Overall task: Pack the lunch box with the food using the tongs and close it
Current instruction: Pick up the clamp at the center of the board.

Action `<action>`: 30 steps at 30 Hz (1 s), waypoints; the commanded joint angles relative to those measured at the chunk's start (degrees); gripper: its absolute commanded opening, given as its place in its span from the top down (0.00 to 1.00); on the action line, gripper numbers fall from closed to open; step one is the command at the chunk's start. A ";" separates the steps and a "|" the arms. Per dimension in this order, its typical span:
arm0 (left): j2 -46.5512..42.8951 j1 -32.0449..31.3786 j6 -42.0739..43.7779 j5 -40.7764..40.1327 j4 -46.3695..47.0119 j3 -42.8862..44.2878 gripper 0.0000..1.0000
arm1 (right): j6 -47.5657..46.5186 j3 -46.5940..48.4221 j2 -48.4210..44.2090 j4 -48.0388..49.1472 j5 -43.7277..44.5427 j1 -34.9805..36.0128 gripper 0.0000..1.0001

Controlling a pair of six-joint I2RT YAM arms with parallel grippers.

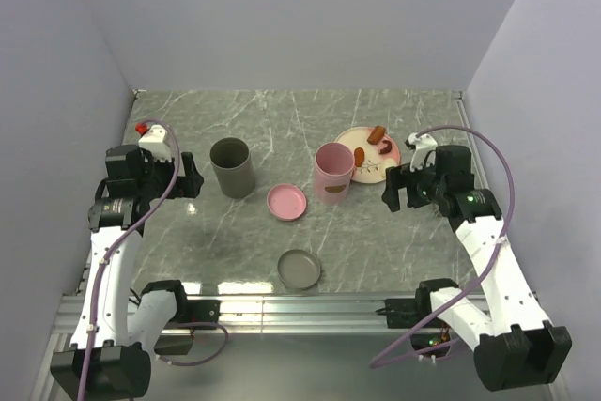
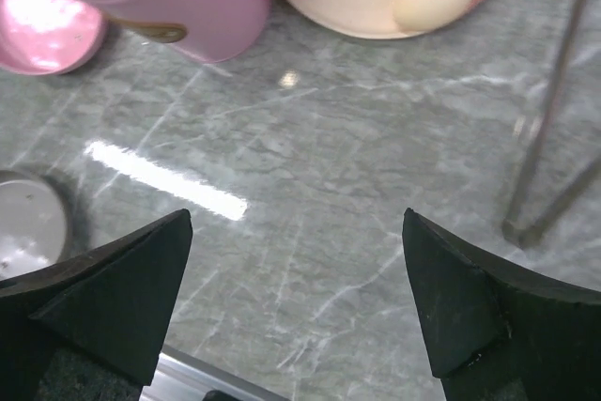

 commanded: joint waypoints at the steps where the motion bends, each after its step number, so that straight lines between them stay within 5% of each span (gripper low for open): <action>1: -0.63 -0.07 -1.14 -1.91 1.91 1.20 0.01 | 0.43 1.81 -0.95 0.07 6.68 0.28 0.00; 9: -2.30 0.02 0.35 7.73 3.93 0.77 0.01 | -1.85 6.73 4.59 -10.83 8.98 -9.89 0.00; 14: -1.43 -0.07 -0.79 6.17 6.04 -0.73 0.01 | -5.37 7.62 12.41 -13.91 11.18 -17.81 0.00; 30: 0.16 -0.07 2.91 14.08 6.04 -0.20 0.00 | -5.81 8.31 34.20 -3.81 15.40 -23.89 0.00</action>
